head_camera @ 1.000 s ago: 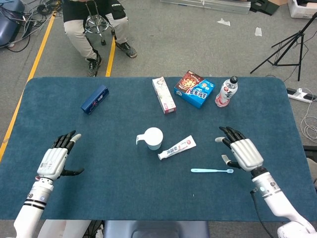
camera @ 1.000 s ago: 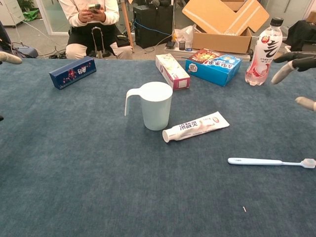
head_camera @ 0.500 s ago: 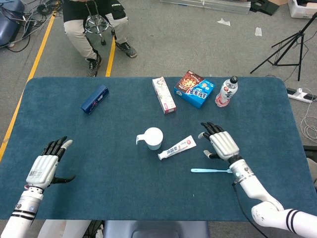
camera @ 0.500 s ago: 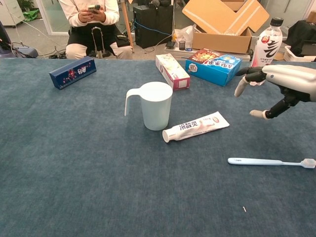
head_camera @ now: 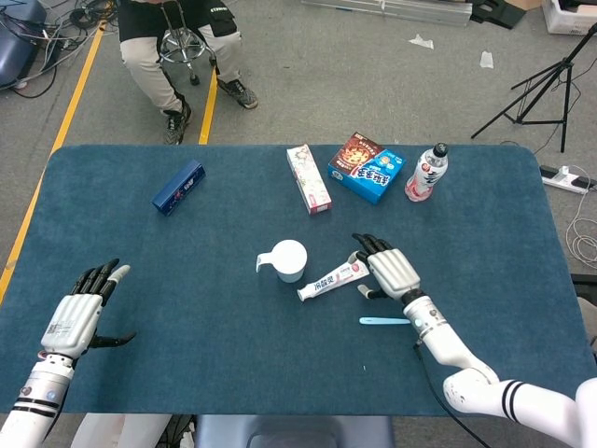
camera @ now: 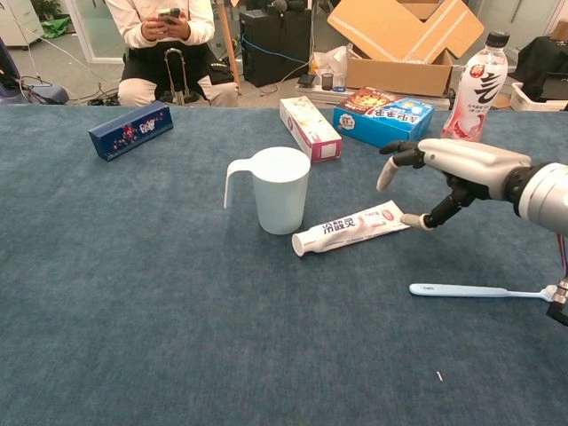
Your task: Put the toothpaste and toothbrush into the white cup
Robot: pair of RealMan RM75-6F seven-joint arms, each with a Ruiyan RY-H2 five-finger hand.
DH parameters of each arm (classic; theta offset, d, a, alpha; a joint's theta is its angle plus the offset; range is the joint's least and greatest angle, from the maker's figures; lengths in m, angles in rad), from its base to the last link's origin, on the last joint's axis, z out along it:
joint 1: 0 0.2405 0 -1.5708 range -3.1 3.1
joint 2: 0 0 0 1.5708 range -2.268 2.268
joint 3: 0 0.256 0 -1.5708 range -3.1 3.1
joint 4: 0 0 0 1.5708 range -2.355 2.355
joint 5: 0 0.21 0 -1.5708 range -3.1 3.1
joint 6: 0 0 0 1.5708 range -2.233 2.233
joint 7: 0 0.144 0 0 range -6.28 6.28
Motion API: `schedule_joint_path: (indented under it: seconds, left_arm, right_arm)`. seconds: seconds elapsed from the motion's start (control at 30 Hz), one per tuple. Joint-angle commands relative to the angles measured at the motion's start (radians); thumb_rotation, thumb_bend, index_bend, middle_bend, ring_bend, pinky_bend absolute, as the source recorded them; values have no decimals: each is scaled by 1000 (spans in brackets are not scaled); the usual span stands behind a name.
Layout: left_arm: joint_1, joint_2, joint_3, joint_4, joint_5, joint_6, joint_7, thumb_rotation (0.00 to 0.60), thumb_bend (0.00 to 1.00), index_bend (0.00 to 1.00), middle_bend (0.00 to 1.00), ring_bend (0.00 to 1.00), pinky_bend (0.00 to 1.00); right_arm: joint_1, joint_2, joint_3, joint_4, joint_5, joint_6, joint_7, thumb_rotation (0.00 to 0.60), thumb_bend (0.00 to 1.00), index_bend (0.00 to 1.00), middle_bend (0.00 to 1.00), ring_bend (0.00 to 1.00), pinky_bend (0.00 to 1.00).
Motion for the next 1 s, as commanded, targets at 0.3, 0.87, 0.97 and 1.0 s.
schedule_joint_path:
  seconds: [0.3, 0.87, 0.97, 1.0]
  left_arm:
    - [19, 27, -17, -3, 2, 5, -35, 600, 0, 22, 0, 0, 0]
    - [58, 59, -16, 20, 21, 9, -82, 600, 0, 36, 0, 0, 0]
    - [63, 61, -17, 23, 25, 8, -90, 600, 0, 36, 0, 0, 0]
    - [64, 61, -17, 24, 25, 7, -92, 600, 0, 36, 0, 0, 0]
  right_arm:
    - [53, -74, 6, 78, 11, -38, 35, 600, 213, 377, 53, 0, 155]
    - [108, -168, -1, 174, 14, -77, 63, 600, 214, 390, 53, 0, 155]
    - [114, -181, -1, 192, 17, -81, 66, 600, 214, 400, 53, 0, 155]
    - [115, -184, -1, 197, 18, -82, 67, 600, 215, 403, 53, 0, 155]
